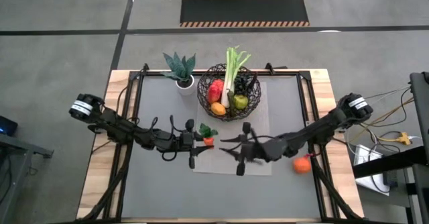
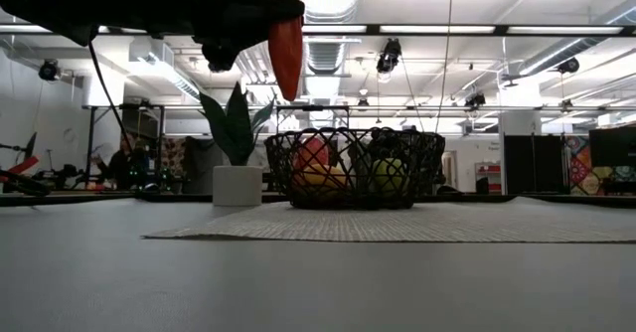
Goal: Build produce basket
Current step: Put the orange carrot into the black wire basket
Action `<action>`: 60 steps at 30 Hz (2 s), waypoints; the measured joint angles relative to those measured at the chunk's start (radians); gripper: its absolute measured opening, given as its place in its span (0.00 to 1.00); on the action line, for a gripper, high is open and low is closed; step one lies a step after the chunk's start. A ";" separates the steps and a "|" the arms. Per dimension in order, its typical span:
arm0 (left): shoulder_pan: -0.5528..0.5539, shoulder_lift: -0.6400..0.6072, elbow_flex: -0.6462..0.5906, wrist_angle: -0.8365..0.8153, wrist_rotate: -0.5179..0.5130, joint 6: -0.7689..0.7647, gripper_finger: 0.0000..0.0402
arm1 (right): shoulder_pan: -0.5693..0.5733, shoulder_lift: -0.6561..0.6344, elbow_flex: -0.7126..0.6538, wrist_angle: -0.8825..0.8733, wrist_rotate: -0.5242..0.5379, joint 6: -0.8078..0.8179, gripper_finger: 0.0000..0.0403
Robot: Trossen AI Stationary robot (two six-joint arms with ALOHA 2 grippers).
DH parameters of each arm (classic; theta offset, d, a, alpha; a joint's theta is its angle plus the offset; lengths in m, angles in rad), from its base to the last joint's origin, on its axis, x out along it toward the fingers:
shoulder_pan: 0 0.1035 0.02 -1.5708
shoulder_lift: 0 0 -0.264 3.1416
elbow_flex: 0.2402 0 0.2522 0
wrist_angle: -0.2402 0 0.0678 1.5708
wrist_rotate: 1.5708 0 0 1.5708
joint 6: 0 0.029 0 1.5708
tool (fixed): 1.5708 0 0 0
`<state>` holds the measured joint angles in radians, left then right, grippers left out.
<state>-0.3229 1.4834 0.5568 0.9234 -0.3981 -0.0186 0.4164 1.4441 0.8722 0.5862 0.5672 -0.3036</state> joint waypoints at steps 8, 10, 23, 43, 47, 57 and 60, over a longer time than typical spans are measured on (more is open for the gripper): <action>-0.001 0.001 0.000 0.000 0.000 0.000 0.21 | -0.035 0.004 -0.033 0.060 0.001 0.245 0.43; -0.001 0.001 0.000 0.000 0.000 0.000 0.21 | -0.048 0.013 -0.013 0.029 0.001 0.279 0.50; 0.000 0.007 0.000 0.001 0.000 0.001 0.21 | -0.094 0.114 0.094 0.007 -0.044 0.305 0.77; -0.001 0.007 0.001 0.002 0.000 0.000 0.31 | -0.101 0.134 0.123 0.009 -0.076 0.303 0.20; -0.001 0.007 0.001 0.004 0.001 0.000 0.37 | -0.101 0.134 0.123 0.008 -0.077 0.303 0.23; 0.001 -0.057 0.001 -0.107 0.001 0.079 0.62 | -0.101 0.087 0.123 -0.015 -0.069 0.300 0.24; 0.002 -0.128 0.000 -0.212 0.002 0.118 0.64 | -0.105 0.046 0.123 -0.044 -0.039 0.289 0.24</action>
<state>-0.3206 1.3554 0.5566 0.7115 -0.3962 0.0996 0.3119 1.4904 0.9951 0.5419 0.5283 -0.0149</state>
